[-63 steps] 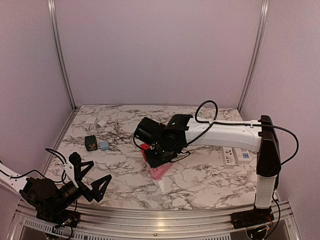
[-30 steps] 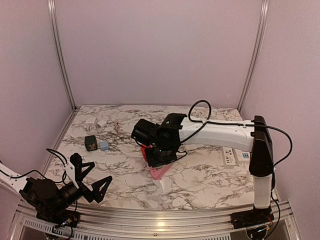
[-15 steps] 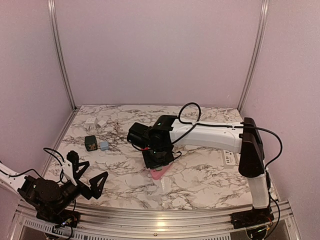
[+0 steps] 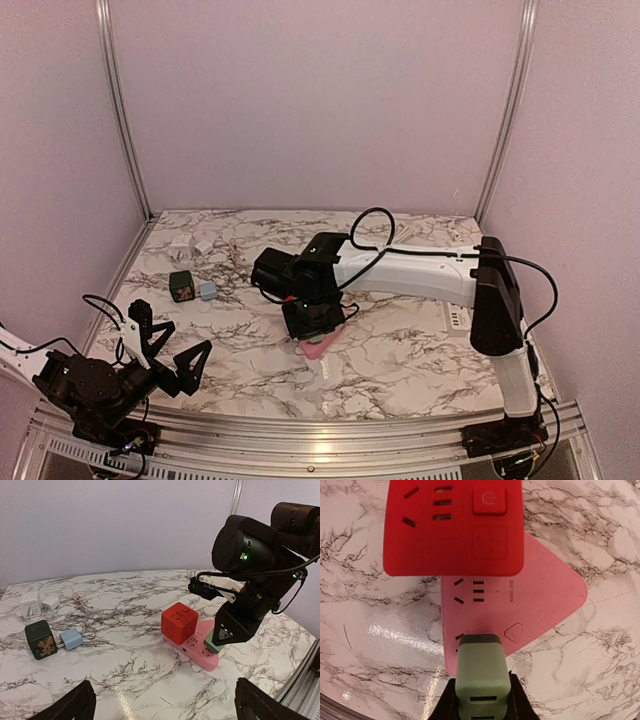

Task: Insert the plug
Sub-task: Insert the plug into the socket slot.

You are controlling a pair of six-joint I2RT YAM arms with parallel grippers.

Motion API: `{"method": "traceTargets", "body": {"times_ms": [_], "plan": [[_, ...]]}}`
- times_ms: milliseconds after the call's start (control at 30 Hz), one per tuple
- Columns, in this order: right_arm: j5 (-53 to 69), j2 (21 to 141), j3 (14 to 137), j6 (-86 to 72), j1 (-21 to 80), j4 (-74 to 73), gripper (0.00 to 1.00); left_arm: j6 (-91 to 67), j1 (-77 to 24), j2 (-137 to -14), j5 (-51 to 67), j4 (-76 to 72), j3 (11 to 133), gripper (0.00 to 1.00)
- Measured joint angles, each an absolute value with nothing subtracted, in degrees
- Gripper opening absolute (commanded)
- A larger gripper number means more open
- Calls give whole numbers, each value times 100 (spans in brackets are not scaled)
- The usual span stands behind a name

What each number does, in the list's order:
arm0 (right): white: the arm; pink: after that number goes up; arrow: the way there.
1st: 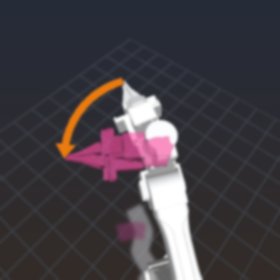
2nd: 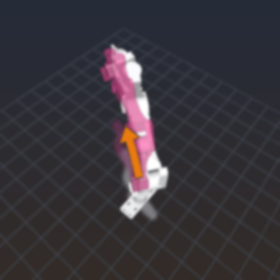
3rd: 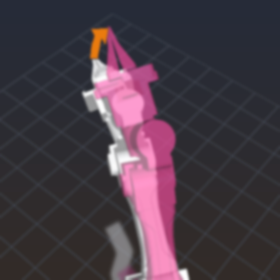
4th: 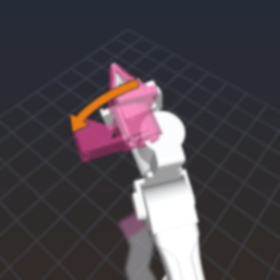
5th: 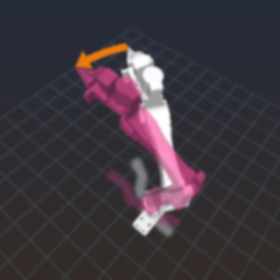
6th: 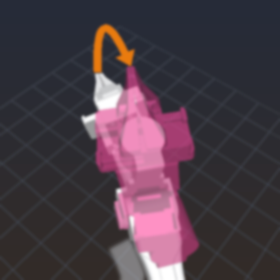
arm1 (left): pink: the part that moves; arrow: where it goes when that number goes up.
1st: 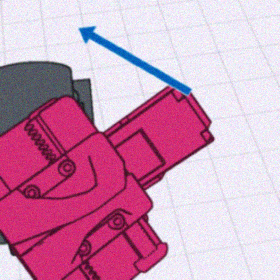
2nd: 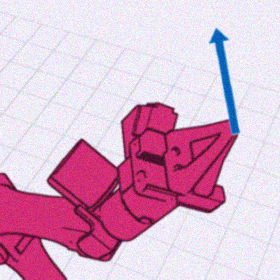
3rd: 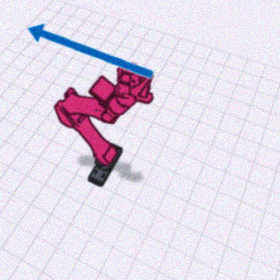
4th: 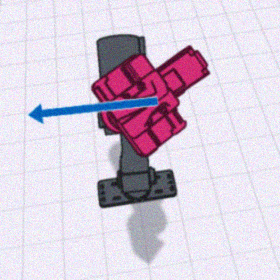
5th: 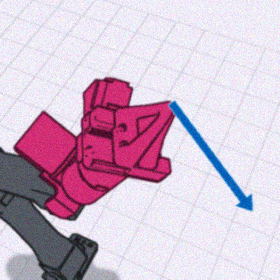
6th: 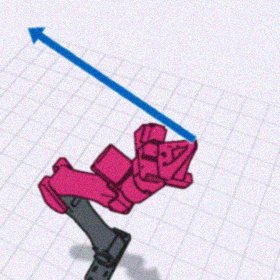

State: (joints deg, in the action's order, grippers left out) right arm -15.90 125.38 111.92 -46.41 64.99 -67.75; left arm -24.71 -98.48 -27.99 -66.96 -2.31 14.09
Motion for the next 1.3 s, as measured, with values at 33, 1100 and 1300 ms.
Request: {"method": "traceTargets", "body": {"times_ms": [33, 1100, 1300], "plan": [[-1592, 12549, 11192, -4639, 6499, -6772, 0, -2477, -9848, -2799, -6696, -224, 1409, 99], [-1970, 12916, 11262, -4386, 6615, -7013, 0, -2751, -9848, -2604, -6746, 141, 1402, 99], [-1931, 12739, 11109, -4340, 6622, -6941, 0, -2838, -9848, -2482, -6766, 298, 1402, 99]]}}
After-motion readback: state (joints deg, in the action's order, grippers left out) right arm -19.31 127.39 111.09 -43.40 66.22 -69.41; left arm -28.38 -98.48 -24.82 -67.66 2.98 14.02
